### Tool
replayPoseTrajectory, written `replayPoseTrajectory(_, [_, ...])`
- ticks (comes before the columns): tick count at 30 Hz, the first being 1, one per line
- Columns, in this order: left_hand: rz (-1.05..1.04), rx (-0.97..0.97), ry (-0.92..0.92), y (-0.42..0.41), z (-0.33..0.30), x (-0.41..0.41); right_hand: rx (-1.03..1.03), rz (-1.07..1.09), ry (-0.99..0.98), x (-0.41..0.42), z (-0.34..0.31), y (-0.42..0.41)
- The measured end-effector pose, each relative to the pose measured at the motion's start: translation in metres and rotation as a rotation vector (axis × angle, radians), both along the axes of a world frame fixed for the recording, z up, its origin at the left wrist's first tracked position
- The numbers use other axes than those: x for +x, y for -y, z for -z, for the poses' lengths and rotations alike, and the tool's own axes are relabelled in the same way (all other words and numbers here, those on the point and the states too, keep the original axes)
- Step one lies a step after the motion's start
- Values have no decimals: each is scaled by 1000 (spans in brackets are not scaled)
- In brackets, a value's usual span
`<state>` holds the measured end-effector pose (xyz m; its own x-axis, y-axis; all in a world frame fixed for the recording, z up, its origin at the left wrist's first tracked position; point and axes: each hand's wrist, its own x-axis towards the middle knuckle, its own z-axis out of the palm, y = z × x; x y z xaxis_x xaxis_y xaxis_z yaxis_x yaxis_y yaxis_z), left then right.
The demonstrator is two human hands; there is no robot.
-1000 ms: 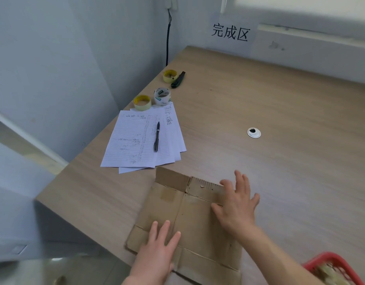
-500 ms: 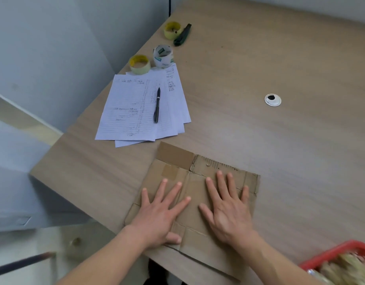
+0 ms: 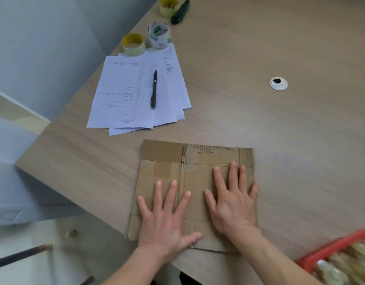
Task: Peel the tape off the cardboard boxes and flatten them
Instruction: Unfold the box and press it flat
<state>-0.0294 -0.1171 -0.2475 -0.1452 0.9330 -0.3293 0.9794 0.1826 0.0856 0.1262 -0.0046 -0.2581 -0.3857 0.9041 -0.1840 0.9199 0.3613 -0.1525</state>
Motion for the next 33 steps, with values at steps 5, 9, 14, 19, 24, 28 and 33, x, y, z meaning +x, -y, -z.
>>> replayPoseTrajectory(5, [-75, 48, 106, 15, -9, -13, -55, 108, -128, 14, -15, -1])
replayPoseTrajectory(9, [-474, 92, 271, 53, -7, -47, -110, 498, -212, 27, -33, 11])
replayPoseTrajectory(14, [-707, 194, 590, 80, -28, -61, -285, 682, -290, 13, -47, 49])
replayPoseTrajectory(19, [-816, 183, 602, 146, -50, -100, -398, 684, -438, -17, -67, 90])
replayPoseTrajectory(24, [-864, 367, 706, 214, -69, -132, -306, 471, -598, -70, -100, 133])
replayPoseTrajectory(28, [-897, 488, 676, 257, -86, -160, -330, 315, -669, -106, -126, 150])
replayPoseTrajectory(33, [-992, 579, 618, 316, -102, -179, -495, 18, -561, -140, -147, 182])
